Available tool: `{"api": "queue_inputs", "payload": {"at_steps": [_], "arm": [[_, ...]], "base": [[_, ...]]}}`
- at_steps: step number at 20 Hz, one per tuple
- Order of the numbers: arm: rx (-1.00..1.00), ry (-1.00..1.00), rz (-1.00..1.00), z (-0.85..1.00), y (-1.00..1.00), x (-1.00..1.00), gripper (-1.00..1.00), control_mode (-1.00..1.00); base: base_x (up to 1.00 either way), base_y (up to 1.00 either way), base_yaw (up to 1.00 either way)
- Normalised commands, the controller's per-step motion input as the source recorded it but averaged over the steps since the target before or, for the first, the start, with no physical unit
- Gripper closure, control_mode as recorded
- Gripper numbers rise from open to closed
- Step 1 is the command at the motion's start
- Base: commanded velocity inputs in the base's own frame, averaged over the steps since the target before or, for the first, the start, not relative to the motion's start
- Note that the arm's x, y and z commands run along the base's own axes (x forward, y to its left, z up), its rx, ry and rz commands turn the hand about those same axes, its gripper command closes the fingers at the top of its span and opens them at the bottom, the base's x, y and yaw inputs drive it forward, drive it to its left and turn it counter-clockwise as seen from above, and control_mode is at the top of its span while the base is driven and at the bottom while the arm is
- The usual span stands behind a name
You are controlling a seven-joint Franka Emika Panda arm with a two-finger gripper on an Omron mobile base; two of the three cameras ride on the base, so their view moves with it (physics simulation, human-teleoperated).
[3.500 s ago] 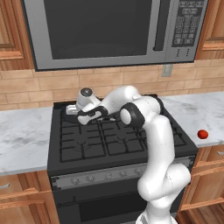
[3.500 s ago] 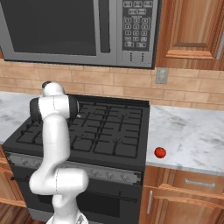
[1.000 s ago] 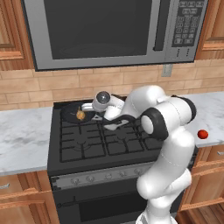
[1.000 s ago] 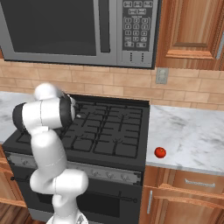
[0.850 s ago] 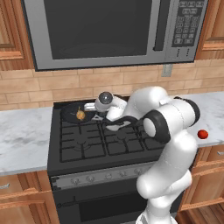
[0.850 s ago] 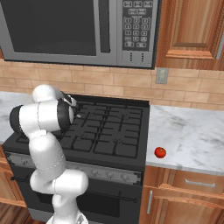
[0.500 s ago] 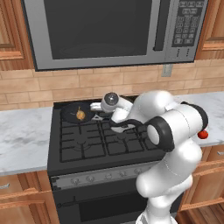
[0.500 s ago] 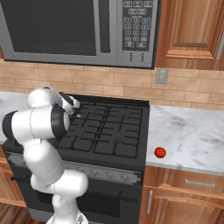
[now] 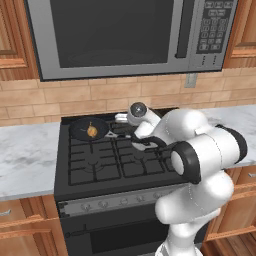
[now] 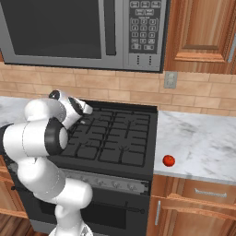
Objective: Place the pan on the rear left burner on the stove. Then place the tomato and the onion in the pan and turn on the rear left burner.
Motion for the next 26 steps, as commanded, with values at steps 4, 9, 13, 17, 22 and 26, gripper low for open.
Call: {"api": "queue_inputs", "payload": {"at_steps": [4,9,13,17,22,26], "arm": [[0.02,0.09,-0.07,0.24,-0.49,-0.25,-1.00,-1.00],[0.02,0.11,-0.06,0.25,-0.50,-0.29,-1.00,-1.00],[0.00,0.12,-0.05,0.30,-0.56,-0.31,-1.00,-1.00],[0.00,0.07,-0.04,0.04,-0.49,-0.49,-1.00,-1.00],[0.00,0.00,-0.01,0.00,-0.54,-0.53,-1.00,-1.00],[0.00,0.00,0.00,0.00,-0.58,-0.31,-1.00,-1.00]], "base": [[0.00,0.00,0.00],[0.00,0.00,0.00],[0.00,0.00,0.00],[0.00,0.00,0.00],[0.00,0.00,0.00],[0.00,0.00,0.00]]}}
